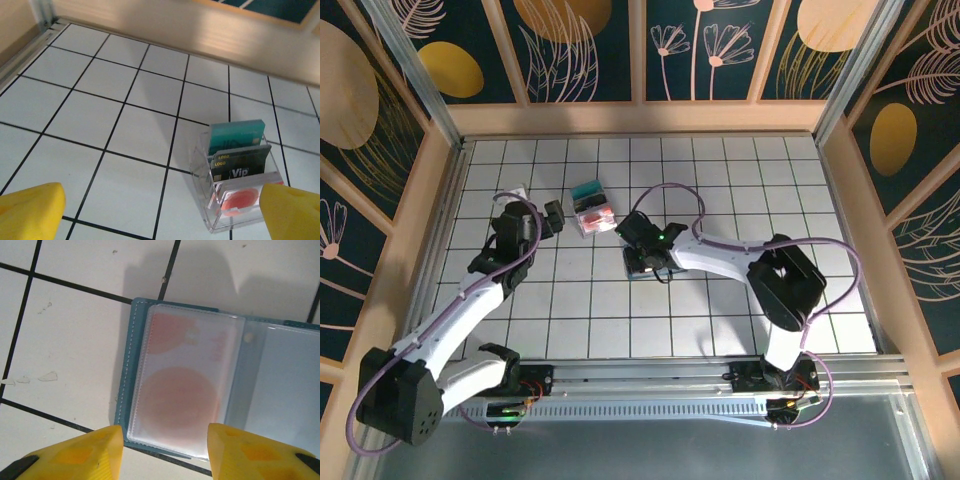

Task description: Take the credit cards out of the card holder

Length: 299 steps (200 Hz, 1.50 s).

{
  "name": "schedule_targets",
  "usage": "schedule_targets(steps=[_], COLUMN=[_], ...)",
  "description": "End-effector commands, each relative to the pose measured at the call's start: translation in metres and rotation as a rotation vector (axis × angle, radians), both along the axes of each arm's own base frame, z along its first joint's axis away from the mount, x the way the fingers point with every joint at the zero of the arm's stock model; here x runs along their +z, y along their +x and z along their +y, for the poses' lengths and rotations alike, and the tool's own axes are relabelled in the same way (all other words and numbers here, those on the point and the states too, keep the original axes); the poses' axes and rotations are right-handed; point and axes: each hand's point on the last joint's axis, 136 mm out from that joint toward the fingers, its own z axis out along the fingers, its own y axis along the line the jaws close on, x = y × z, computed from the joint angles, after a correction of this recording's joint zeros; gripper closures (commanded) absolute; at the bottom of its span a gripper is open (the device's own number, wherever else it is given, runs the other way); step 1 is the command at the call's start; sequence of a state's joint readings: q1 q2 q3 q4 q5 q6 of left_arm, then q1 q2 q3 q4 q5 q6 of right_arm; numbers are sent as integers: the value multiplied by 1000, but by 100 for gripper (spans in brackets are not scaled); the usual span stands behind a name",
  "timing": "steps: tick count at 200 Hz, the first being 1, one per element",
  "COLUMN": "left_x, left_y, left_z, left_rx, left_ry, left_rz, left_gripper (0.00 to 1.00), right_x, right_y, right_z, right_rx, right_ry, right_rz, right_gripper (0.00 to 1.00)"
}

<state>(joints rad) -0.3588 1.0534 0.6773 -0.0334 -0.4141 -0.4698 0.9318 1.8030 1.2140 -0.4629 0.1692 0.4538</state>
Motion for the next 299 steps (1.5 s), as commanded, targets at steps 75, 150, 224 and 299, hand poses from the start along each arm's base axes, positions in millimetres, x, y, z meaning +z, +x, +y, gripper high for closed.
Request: schedule_targets(steps=[75,150,224,299], left_x=[15,7,4,3], left_y=[-2,-1,1,1], left_z=[14,10,5,3], left_rx=[110,90,67,60], left_ry=[-126,-123,-128,-130], left_rz=[-131,-104,-93,-88], left_gripper=[1,1,1,1], right_x=[-27,-40,-37,-34], right_y=[6,3,2,4], right_z=[-3,-12,-8,-6], right_rx=[9,-16,-5,-2], right_ry=[-129,-110,-71,-80], right_rz=[16,61,69,53], right_gripper=[36,46,44,34])
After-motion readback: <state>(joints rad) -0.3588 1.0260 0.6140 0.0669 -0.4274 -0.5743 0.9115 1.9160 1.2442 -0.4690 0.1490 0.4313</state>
